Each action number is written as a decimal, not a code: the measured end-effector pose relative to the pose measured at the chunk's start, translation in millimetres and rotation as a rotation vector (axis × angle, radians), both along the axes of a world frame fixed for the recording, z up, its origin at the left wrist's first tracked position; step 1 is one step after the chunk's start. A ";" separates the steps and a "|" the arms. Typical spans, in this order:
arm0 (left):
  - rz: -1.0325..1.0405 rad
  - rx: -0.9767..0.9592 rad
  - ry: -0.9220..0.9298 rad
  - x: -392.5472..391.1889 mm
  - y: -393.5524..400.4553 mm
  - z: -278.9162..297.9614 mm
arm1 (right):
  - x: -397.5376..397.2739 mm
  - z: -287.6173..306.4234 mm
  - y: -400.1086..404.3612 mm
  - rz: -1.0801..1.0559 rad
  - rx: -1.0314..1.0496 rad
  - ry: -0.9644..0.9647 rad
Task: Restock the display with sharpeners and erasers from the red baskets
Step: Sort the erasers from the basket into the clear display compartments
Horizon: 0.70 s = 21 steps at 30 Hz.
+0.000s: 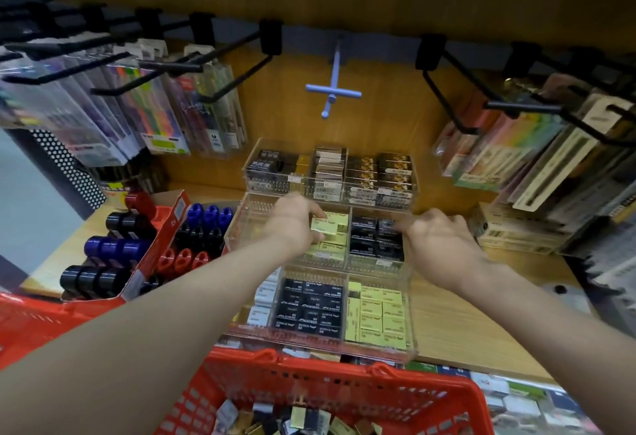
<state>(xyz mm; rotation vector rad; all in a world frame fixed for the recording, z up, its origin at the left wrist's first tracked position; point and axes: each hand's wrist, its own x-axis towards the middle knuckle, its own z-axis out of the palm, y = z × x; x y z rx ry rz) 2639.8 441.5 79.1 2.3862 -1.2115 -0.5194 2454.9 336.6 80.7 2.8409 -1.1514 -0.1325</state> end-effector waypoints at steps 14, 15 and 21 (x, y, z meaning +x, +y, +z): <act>0.097 -0.083 0.020 -6.8 -15.8 -22.3 | -4.8 -26.2 10.1 -0.039 0.241 -0.126; 0.110 -0.104 0.047 -6.6 -15.5 -23.7 | -5.4 -25.7 8.6 -0.039 0.255 -0.135; -0.043 -0.191 -0.070 -15.5 20.6 -7.5 | -18.7 -11.5 21.4 0.017 0.295 -0.336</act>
